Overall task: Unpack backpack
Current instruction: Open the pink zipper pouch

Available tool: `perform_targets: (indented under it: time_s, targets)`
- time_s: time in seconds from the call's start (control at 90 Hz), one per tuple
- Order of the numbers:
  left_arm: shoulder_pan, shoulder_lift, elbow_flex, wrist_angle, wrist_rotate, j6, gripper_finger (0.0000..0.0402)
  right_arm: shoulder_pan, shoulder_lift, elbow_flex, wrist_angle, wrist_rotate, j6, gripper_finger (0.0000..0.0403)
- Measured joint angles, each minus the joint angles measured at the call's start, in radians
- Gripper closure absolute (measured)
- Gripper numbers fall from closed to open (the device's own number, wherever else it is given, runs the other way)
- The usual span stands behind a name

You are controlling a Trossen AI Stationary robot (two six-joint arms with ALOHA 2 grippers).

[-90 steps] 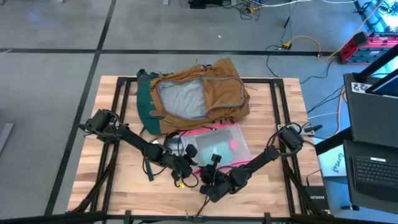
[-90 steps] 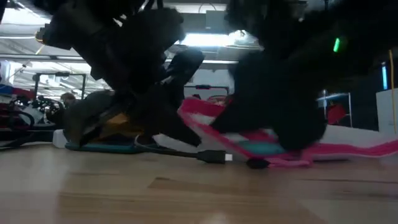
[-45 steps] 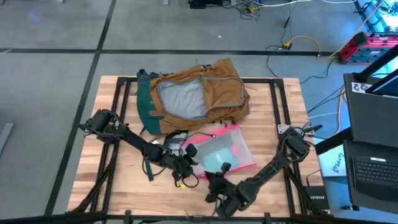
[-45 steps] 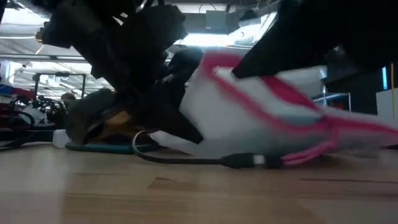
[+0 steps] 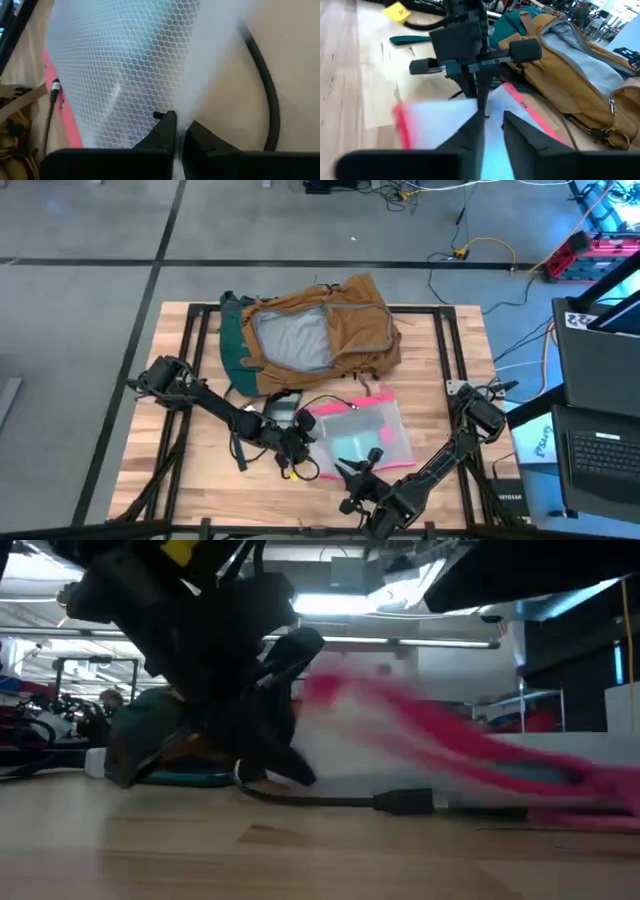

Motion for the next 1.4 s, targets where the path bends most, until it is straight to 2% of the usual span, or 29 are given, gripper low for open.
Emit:
perform_targets:
  time_s: [0.211, 0.489, 0.633, 0.733, 0.822, 1.0, 1.178, 1.4]
  targets:
    - [0.000, 0.000, 0.000, 0.005, -0.009, 0.001, 0.0401, -0.001, 0.000, -0.001, 0.041, -0.023, -0.022, 0.0217]
    - [-0.006, -0.002, 0.000, 0.007, -0.180, -0.018, 0.0401, 0.005, 0.002, -0.001, 0.024, -0.117, 0.058, 0.0171]
    - [-0.007, -0.003, 0.002, 0.027, -0.243, -0.027, 0.0401, 0.005, 0.002, -0.001, -0.084, -0.166, 0.179, 0.0171]
    - [-0.006, -0.004, 0.002, 0.028, -0.280, -0.029, 0.0401, 0.005, 0.004, -0.001, -0.166, -0.254, 0.304, 0.0171]
    - [-0.004, -0.004, 0.002, 0.029, -0.296, -0.039, 0.0401, 0.010, 0.004, -0.019, -0.166, -0.319, 0.367, 0.0171]
    - [-0.003, -0.005, 0.002, 0.031, -0.300, -0.039, 0.0401, 0.033, 0.006, -0.036, -0.164, -0.394, 0.428, 0.0171]
    - [-0.001, -0.005, 0.002, 0.033, -0.300, -0.038, 0.0401, 0.059, 0.006, -0.036, -0.121, -0.397, 0.448, 0.0171]
    - [0.000, -0.006, 0.003, 0.048, -0.299, -0.032, 0.0401, 0.020, 0.015, -0.070, -0.071, -0.457, 0.470, 0.0171]
